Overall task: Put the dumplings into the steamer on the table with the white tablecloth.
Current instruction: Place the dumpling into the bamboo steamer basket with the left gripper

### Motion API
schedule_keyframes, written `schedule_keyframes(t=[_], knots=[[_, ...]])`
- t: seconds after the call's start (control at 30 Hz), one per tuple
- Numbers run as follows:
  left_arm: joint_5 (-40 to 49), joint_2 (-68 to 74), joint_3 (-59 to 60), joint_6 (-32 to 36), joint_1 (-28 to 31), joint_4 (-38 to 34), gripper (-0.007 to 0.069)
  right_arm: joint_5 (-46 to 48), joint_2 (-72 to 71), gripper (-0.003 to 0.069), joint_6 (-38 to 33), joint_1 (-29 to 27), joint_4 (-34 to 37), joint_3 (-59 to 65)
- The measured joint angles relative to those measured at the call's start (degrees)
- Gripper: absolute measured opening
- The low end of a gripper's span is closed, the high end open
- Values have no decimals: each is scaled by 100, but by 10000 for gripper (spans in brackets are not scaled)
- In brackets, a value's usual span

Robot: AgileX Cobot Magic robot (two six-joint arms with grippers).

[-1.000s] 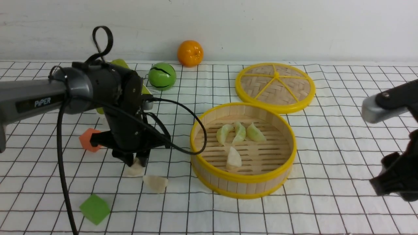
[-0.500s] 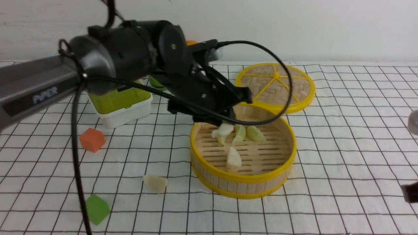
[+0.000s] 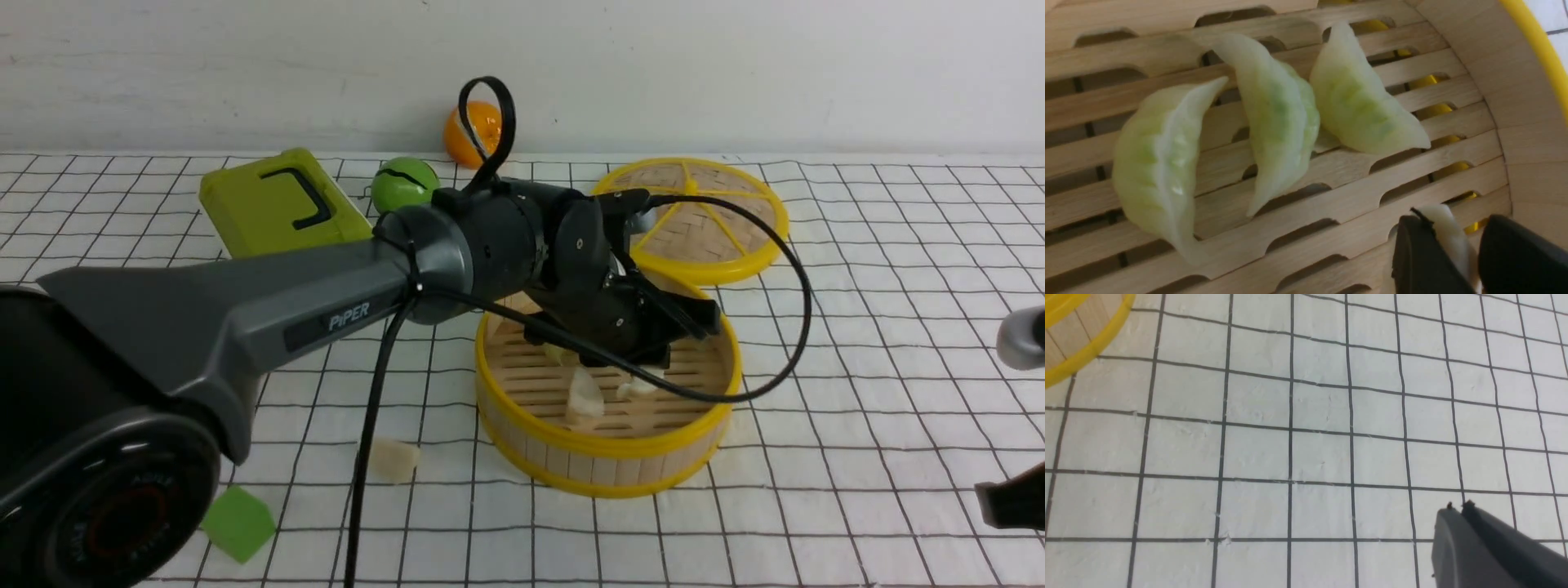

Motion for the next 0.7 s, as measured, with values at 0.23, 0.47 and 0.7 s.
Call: schedule_keyframes(t=[0.23, 0.47, 0.7], knots=[[-10, 42, -11, -711, 0, 405, 187, -67, 0, 10, 0, 0, 0, 2], [241, 42, -11, -1260, 0, 854, 331, -93, 0, 18, 0, 0, 0, 2], [423, 10, -175, -1330, 0, 865, 386, -115, 0, 23, 0, 0, 0, 2]])
